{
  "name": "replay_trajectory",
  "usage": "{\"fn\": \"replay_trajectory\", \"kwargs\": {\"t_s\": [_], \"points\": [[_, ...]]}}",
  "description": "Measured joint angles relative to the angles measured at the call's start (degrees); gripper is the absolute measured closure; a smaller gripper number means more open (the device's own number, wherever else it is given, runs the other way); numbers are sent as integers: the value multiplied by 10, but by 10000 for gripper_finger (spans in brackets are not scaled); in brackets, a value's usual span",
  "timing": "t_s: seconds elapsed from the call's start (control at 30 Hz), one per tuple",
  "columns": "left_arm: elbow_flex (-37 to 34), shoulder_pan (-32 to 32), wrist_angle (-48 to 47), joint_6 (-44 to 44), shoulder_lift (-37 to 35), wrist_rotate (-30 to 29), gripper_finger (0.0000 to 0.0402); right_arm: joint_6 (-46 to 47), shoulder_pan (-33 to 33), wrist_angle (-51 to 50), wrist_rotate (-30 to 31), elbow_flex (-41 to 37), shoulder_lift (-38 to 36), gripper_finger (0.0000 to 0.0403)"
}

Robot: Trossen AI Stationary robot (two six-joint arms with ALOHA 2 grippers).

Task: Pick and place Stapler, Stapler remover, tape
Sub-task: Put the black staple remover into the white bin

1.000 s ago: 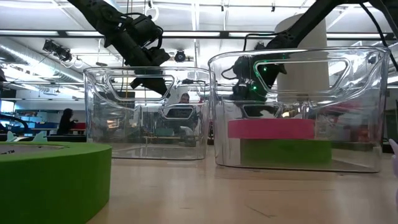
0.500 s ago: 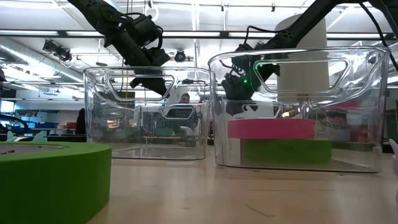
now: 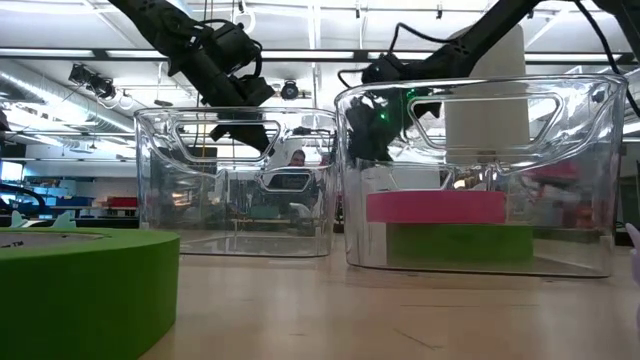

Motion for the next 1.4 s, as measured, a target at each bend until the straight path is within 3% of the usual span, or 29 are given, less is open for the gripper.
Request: {"fn": "replay_trajectory", "kwargs": {"t_s": [0.13,0.43,1.0,1.17,1.4], "points": [[0,0,5,0,0,0,388,-5,13,-6,12,42,20,275],[0,-13,-5,-3,0,1,388,-22,8,-181,55,210,132,275],[0,-16,-6,6,0,0,388,-45,-2,-204,91,213,164,181],[0,-16,-6,6,0,0,388,-45,-3,-192,114,213,167,180],[0,-16,-7,6,0,0,388,-34,-10,-184,75,213,172,194]]}}
